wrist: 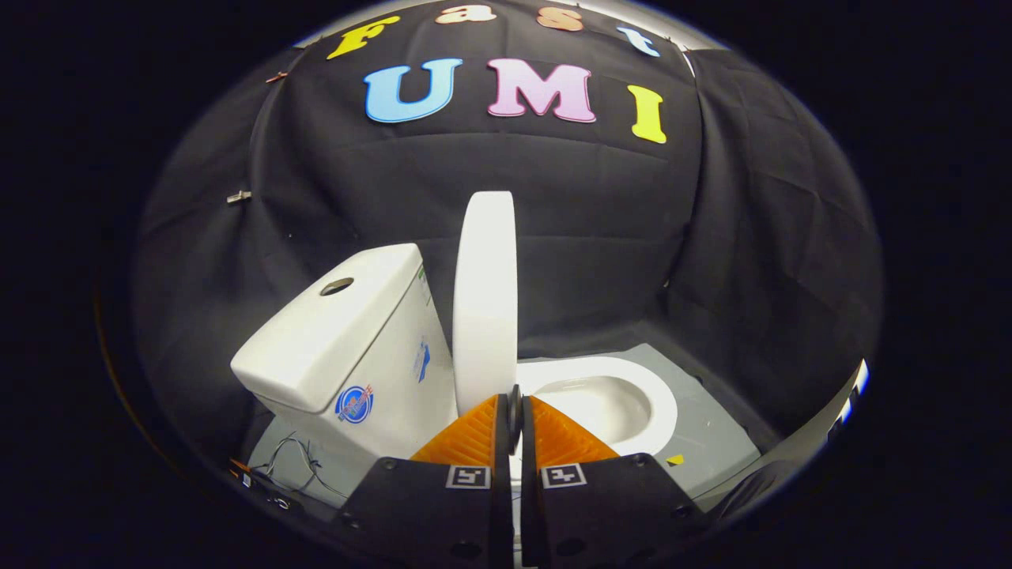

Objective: Open the toilet lid.

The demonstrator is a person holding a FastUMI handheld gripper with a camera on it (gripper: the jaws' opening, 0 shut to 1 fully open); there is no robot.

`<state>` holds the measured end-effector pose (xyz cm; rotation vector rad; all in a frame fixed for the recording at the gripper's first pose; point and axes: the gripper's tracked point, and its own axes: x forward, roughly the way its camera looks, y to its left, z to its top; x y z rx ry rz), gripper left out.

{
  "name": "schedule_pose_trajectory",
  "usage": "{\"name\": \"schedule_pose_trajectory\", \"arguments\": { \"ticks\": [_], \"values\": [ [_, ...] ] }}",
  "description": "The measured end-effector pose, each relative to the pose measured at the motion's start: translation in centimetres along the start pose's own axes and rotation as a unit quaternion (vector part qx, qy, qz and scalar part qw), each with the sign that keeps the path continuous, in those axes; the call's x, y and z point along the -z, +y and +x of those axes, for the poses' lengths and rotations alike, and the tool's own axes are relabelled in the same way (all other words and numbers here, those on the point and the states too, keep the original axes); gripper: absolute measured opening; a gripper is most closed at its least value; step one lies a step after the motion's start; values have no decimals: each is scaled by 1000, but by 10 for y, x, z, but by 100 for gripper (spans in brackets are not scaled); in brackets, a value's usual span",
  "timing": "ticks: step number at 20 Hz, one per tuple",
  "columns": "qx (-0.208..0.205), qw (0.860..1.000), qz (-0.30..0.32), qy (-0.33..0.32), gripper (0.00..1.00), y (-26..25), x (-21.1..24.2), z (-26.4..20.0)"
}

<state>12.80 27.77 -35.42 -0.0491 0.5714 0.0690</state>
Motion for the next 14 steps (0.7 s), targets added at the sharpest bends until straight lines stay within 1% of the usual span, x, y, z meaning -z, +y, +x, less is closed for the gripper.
{"name": "schedule_pose_trajectory", "arguments": {
  "ticks": [2,7,14],
  "values": [
    [-2,1000,-12,-8,10,9,0,0],
    [-4,1000,-19,-16,11,30,-1,-1],
    [-28,998,-45,-19,14,67,4,-2]
  ]
}}
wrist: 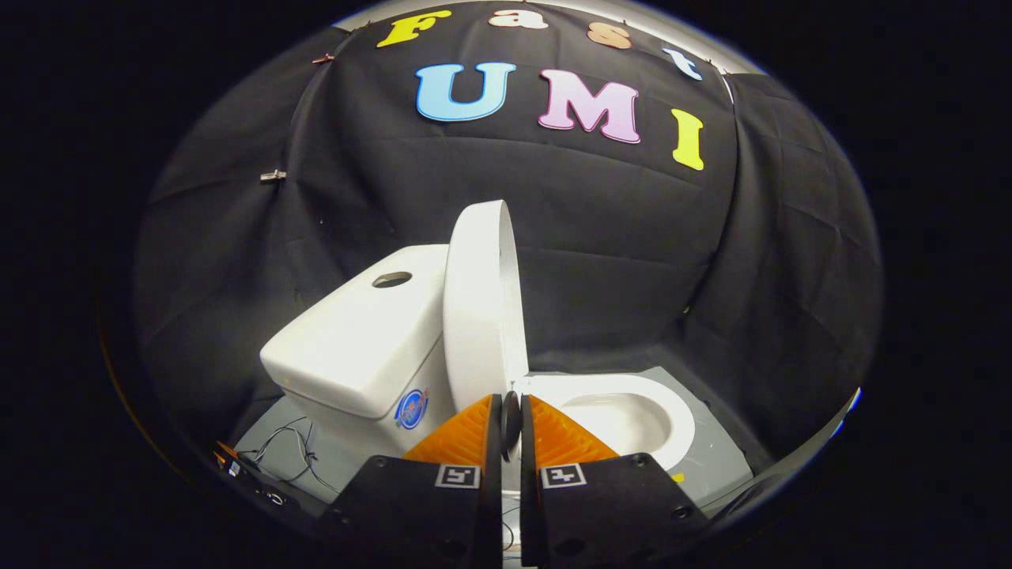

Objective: Open the toilet lid.

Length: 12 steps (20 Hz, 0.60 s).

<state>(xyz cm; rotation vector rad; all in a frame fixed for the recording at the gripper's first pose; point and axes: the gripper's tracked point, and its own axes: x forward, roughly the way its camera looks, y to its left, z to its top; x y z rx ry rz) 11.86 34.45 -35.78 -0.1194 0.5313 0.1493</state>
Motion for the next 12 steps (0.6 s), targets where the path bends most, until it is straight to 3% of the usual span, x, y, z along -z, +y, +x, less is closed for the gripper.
{"name": "schedule_pose_trajectory", "arguments": {
  "ticks": [12],
  "values": [
    [-4,999,-37,-6,14,23,2,2]
  ]
}}
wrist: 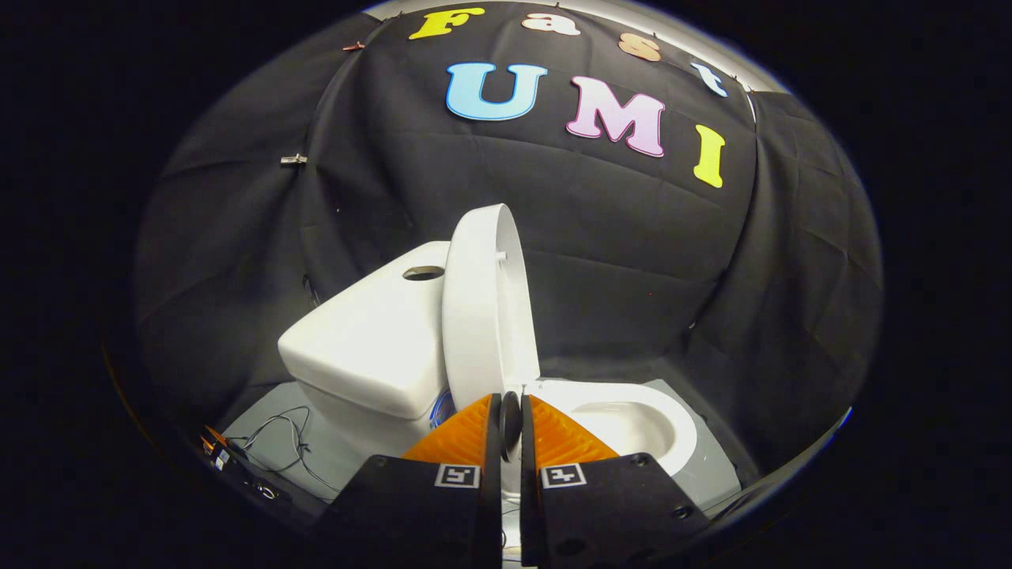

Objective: Open the toilet lid.

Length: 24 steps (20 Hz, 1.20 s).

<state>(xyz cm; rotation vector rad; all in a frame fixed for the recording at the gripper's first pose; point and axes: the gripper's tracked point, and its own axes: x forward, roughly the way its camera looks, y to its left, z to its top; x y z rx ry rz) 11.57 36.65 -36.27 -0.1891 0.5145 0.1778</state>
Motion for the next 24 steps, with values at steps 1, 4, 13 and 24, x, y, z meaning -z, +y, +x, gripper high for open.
{"name": "schedule_pose_trajectory", "arguments": {
  "ticks": [1,4,13,24],
  "values": [
    [-2,1000,-4,0,14,0,1,0],
    [-8,1000,-4,-2,17,-1,0,-1],
    [-37,999,3,-8,99,4,-3,-12],
    [-57,995,17,-85,99,-44,-71,-64]
  ]
}}
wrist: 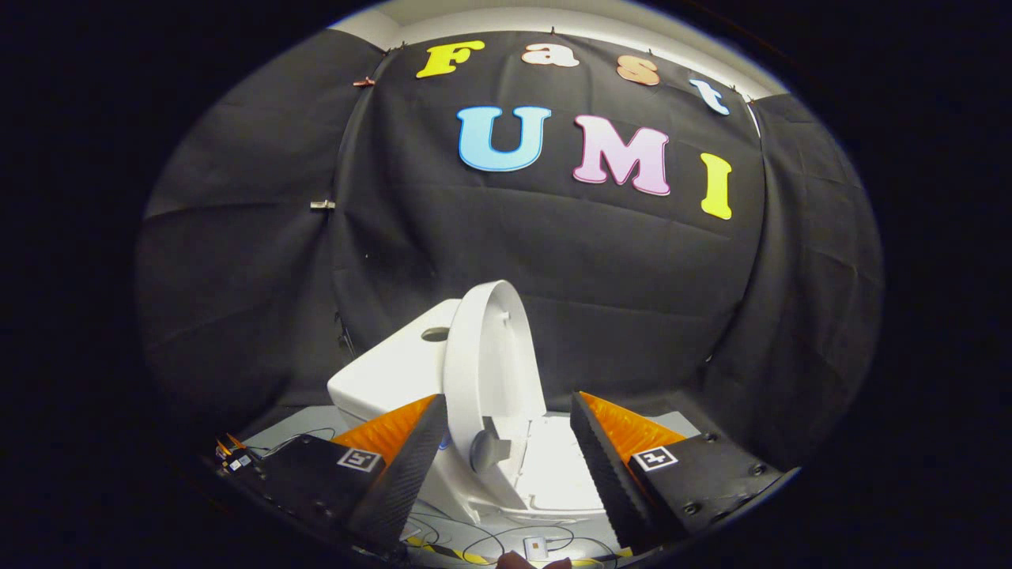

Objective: Open the toilet lid.

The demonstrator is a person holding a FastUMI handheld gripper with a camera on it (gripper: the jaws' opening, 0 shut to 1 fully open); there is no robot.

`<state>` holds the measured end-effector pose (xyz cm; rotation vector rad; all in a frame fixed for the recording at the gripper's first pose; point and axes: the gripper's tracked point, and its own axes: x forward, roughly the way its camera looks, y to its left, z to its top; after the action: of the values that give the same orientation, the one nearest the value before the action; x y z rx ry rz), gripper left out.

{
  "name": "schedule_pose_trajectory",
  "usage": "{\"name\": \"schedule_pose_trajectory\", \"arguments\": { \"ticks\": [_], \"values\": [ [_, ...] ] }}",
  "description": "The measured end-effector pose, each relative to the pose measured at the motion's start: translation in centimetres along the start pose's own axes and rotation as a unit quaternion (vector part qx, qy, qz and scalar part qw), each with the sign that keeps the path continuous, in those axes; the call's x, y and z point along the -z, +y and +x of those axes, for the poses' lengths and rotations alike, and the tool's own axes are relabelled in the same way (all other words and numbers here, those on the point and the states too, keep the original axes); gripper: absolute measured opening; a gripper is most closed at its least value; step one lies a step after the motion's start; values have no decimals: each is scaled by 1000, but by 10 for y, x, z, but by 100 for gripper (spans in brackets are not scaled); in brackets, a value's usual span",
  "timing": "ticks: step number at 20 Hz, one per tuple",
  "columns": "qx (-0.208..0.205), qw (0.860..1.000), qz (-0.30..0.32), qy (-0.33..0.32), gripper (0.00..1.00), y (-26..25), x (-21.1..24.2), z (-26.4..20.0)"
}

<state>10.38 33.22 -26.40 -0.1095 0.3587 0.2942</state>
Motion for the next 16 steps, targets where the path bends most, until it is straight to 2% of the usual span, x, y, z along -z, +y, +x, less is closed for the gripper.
{"name": "schedule_pose_trajectory", "arguments": {
  "ticks": [10,16],
  "values": [
    [13,997,33,-72,99,-74,-73,-55],
    [34,992,56,-112,99,-128,-108,-92]
  ]
}}
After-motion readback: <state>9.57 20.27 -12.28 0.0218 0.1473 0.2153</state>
